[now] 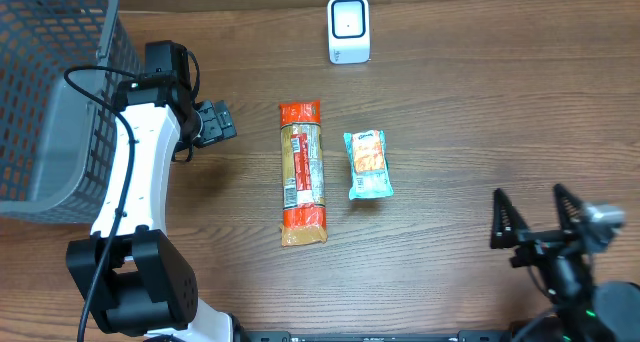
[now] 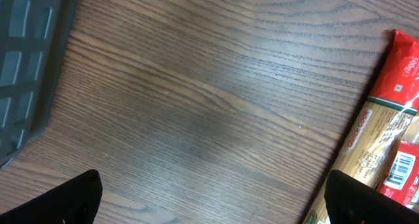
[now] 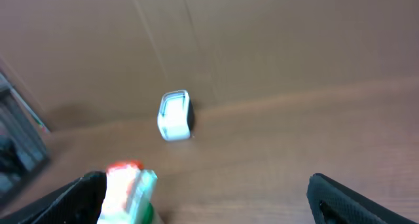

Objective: Scan the item barcode
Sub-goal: 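Move the right gripper forward toward the tissue pack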

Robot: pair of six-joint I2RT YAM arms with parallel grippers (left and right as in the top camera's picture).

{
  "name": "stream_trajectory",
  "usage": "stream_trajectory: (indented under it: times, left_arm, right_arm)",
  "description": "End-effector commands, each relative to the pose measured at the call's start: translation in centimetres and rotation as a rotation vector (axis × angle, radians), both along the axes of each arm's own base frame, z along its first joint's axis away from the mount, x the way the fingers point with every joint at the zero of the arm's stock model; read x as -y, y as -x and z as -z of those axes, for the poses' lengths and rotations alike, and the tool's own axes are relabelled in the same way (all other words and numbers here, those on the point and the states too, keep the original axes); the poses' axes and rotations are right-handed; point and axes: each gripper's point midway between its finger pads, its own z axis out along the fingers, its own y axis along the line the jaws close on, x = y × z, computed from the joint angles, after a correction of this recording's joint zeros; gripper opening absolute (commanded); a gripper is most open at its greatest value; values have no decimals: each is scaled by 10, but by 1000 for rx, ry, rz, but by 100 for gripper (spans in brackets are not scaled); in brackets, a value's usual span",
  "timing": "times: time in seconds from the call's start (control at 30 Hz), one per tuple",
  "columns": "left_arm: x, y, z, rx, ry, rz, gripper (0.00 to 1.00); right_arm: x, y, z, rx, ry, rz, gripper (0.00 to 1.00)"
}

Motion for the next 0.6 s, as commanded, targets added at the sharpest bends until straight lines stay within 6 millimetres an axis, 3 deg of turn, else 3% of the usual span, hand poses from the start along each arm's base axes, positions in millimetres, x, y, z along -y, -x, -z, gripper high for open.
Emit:
stream_trajectory:
  times: [0.0, 0.1, 0.27, 0.47, 0.57]
  left_arm:
    - [-3, -2, -5, 11, -16, 17, 100]
    - [-3, -2, -5, 11, -16, 17, 100]
    - [-3, -2, -5, 11, -16, 17, 100]
    - [-3, -2, -5, 11, -16, 17, 100]
    - [-3, -2, -5, 11, -16, 16, 100]
  right_arm:
    - [2, 3, -45, -38, 2, 7, 100]
    - [-1, -2, -68, -148, 16, -7, 100]
    - [-10, -14, -89, -350, 28, -46, 100]
    - [-32, -43, -102, -520, 4, -149, 100]
    - [-39, -57, -96, -564, -6, -179, 97]
